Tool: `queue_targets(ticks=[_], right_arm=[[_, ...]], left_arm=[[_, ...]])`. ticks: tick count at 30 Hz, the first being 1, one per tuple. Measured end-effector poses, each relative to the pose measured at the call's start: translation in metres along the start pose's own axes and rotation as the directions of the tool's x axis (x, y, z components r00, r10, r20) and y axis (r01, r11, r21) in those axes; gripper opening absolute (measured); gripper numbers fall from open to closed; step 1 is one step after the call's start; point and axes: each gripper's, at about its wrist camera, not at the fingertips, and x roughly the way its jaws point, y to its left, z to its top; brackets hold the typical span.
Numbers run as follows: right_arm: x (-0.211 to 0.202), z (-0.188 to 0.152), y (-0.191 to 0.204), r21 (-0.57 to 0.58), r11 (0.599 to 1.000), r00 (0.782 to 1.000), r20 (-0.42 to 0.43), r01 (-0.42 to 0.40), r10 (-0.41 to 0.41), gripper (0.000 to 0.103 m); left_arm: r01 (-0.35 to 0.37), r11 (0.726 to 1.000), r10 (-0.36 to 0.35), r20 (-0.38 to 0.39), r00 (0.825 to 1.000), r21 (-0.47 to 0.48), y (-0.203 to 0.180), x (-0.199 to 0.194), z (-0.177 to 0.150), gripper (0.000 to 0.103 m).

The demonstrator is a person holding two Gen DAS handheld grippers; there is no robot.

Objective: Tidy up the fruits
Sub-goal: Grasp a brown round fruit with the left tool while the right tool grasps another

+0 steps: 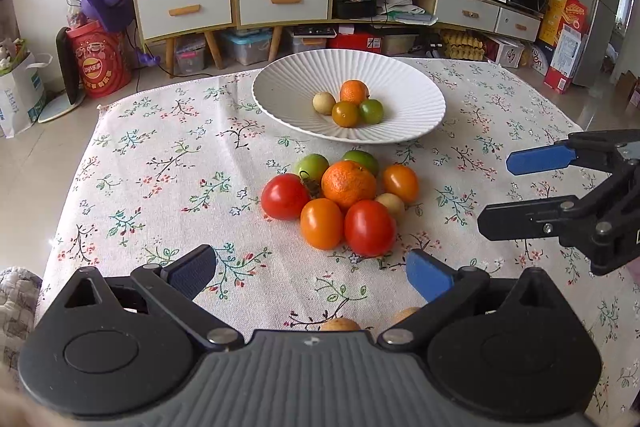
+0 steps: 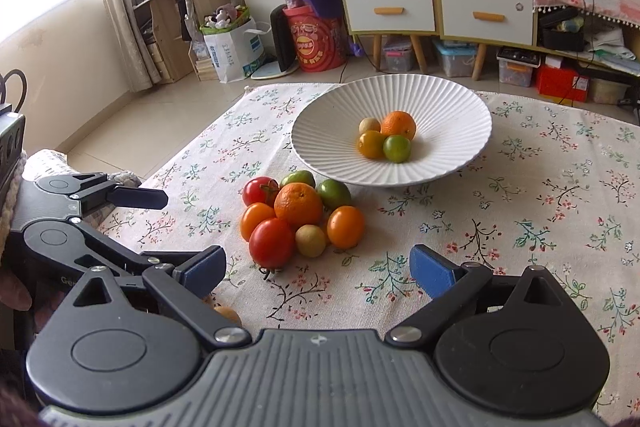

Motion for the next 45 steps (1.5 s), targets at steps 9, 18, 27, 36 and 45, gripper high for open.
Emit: queue_targets(ticks=[9, 18, 27, 36, 45], right_arm=[[0.003, -0.018, 0.001, -0.027, 1.000, 0.999, -0.039, 0.008, -0.009, 0.098], [0.007, -0.032, 0.007, -0.076, 0.997, 0.996, -0.083, -0.018, 0.012, 0.097], [0.011, -0.038, 0.020, -0.118, 0.992, 0.993, -0.109, -0.053, 0.040, 0.095], [0.019, -0.041, 0.034, -0.160, 0.983, 0.988, -0.133, -0.094, 0.073, 0.082], [0.025, -0.040, 0.049, -0.208, 0.972, 0.987, -0.140, -0.107, 0.079, 0.066]], left_arm=[[0.013, 1.000, -0.012, -0.045, 0.999, 0.014, 0.001, 0.006, -0.010, 0.096], [0.054, 0.998, -0.052, -0.103, 0.993, 0.015, 0.003, 0.008, -0.018, 0.095], [0.109, 0.994, -0.106, -0.168, 0.980, 0.007, 0.010, 0.007, -0.017, 0.074], [0.131, 0.991, -0.122, -0.202, 0.972, 0.030, 0.004, 0.010, -0.020, 0.048], [0.132, 0.991, -0.125, -0.200, 0.972, 0.023, 0.005, 0.010, -0.019, 0.025]])
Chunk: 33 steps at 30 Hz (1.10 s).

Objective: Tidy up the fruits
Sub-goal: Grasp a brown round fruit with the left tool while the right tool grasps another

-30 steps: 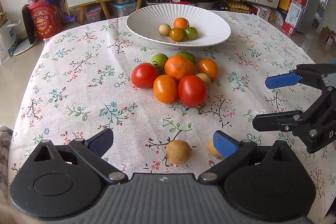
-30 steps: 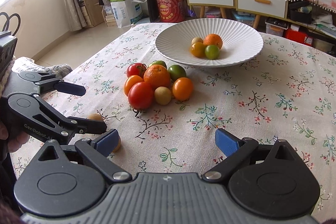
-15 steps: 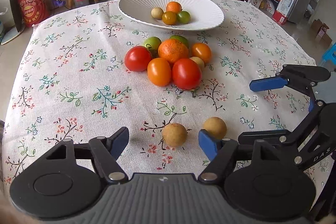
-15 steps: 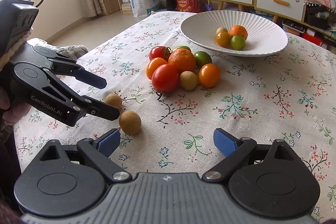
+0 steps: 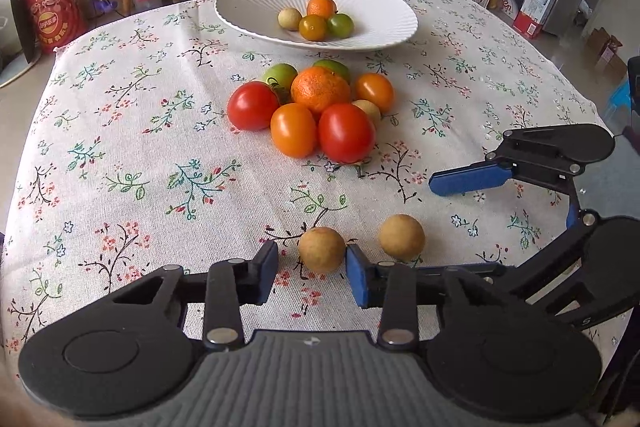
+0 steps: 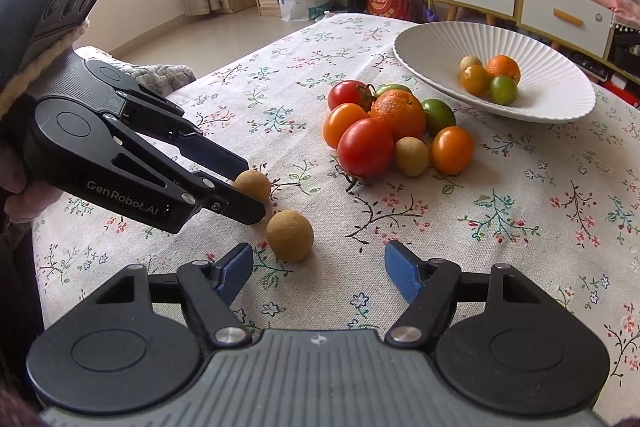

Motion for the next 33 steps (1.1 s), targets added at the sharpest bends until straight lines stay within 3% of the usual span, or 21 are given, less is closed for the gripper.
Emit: queue_targets(ticks=[5, 24, 33], right_arm=[[0.002, 0.002, 0.006, -0.026, 1.000, 1.000, -0.002, -0.002, 0.002, 0.059], [0.002, 0.007, 0.010, -0.026, 0.999, 1.000, 0.002, -0.020, 0.020, 0.027], [-0.002, 0.013, 0.005, 0.006, 1.000, 0.999, 0.022, -0.026, 0.026, 0.023]], left_arm=[[-0.009, 1.000, 0.009, 0.000, 1.000, 0.002, -0.001, 0.001, 0.001, 0.016], [-0.019, 1.000, 0.019, 0.005, 1.000, -0.001, 0.000, 0.000, 0.001, 0.016], [-0.029, 0.999, 0.029, 0.027, 0.999, -0.017, 0.000, -0.002, 0.004, 0.016]])
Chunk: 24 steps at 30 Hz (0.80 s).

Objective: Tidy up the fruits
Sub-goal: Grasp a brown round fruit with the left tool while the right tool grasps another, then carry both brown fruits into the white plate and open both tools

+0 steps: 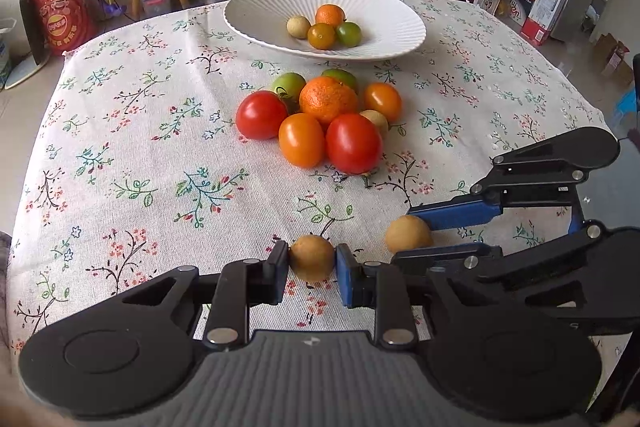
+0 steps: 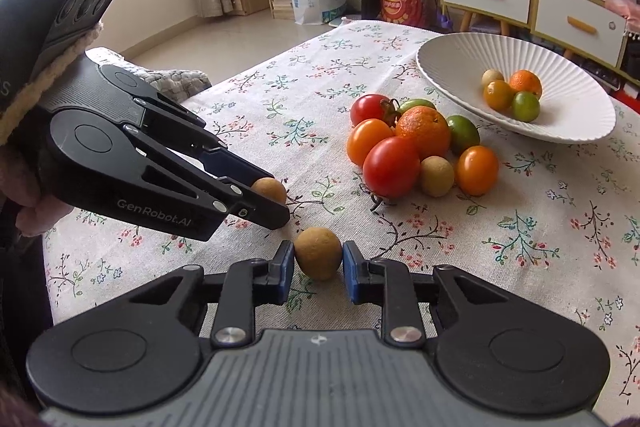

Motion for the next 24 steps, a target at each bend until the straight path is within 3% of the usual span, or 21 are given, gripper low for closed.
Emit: queue_targets(ticks=[12, 24], right_arm=[[-0.017, 0.026, -0.031, 0.069, 0.997, 0.994, 0.092, 0.047, -0.053, 0.023], [-0.019, 0.047, -0.063, 0.148, 0.983, 0.982, 0.134, 0.109, -0.130, 0.023]], left_arm=[[-0.004, 0.997, 0.012, 0.110, 0.994, -0.076, 0.006, -0.008, 0.027, 0.015], [0.008, 0.988, 0.026, 0.220, 0.975, -0.152, 0.008, -0.002, 0.069, 0.015]])
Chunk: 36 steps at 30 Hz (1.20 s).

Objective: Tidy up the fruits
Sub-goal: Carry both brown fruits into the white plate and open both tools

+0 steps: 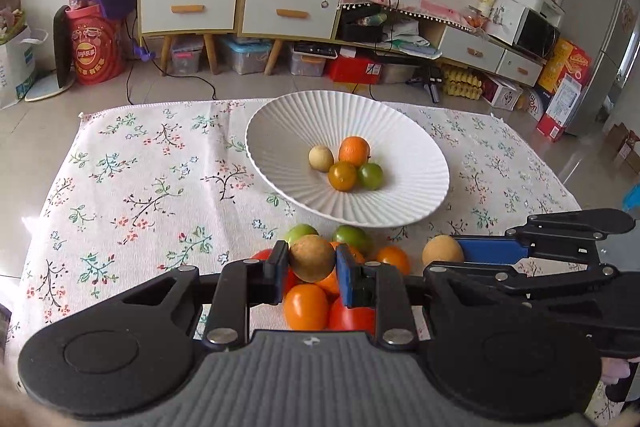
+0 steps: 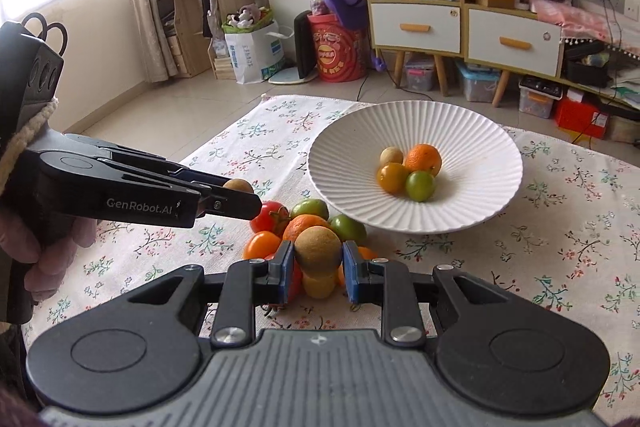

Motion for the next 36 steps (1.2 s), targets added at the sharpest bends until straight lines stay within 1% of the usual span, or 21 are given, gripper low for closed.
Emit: queue_targets(ticks=[2, 5, 9, 11, 15, 19, 21, 27, 30, 36], right_arm=[[0.003, 0.006, -0.006, 0.015, 1.000, 1.000, 0.006, 0.016, -0.016, 0.023], [0.005, 0.015, -0.014, 0.016, 0.999, 0.999, 0.017, 0.042, -0.042, 0.023], [0.016, 0.028, -0.031, 0.018, 0.997, 0.996, 0.027, 0.081, -0.081, 0.023], [0.023, 0.030, -0.041, 0.027, 0.994, 0.994, 0.027, 0.105, -0.106, 0.023], [0.039, 0.032, -0.058, 0.022, 0.989, 0.989, 0.002, 0.145, -0.145, 0.023], [0.052, 0.030, -0.069, 0.020, 0.988, 0.987, -0.035, 0.155, -0.154, 0.023], [0.056, 0.031, -0.071, 0.013, 0.987, 0.986, -0.040, 0.160, -0.159, 0.023], [0.064, 0.033, -0.074, 0.012, 0.991, 0.991, -0.037, 0.132, -0.131, 0.023], [0.065, 0.034, -0.075, 0.005, 0.991, 0.991, -0.027, 0.133, -0.133, 0.023], [0.064, 0.035, -0.079, 0.022, 0.992, 0.992, -0.016, 0.124, -0.123, 0.023]], left_arm=[[0.007, 1.000, -0.007, 0.008, 1.000, -0.010, -0.001, 0.004, 0.005, 0.015], [0.000, 1.000, 0.000, 0.019, 1.000, 0.013, -0.006, 0.010, 0.012, 0.015], [0.013, 0.999, -0.015, 0.042, 0.999, 0.038, -0.009, 0.027, 0.026, 0.015], [0.015, 0.998, -0.017, 0.037, 0.999, 0.055, -0.011, 0.038, 0.032, 0.015], [-0.008, 0.995, 0.007, 0.016, 1.000, 0.102, -0.013, 0.062, 0.036, 0.015], [-0.034, 0.988, 0.035, -0.007, 0.999, 0.150, -0.014, 0.081, 0.036, 0.015], [-0.039, 0.987, 0.042, -0.015, 0.999, 0.157, -0.013, 0.086, 0.037, 0.015], [-0.025, 0.985, 0.028, -0.014, 1.000, 0.170, -0.013, 0.093, 0.042, 0.016], [-0.030, 0.985, 0.031, -0.003, 1.000, 0.173, -0.013, 0.096, 0.044, 0.016], [-0.015, 0.988, 0.011, 0.020, 1.000, 0.157, -0.009, 0.097, 0.045, 0.016]])
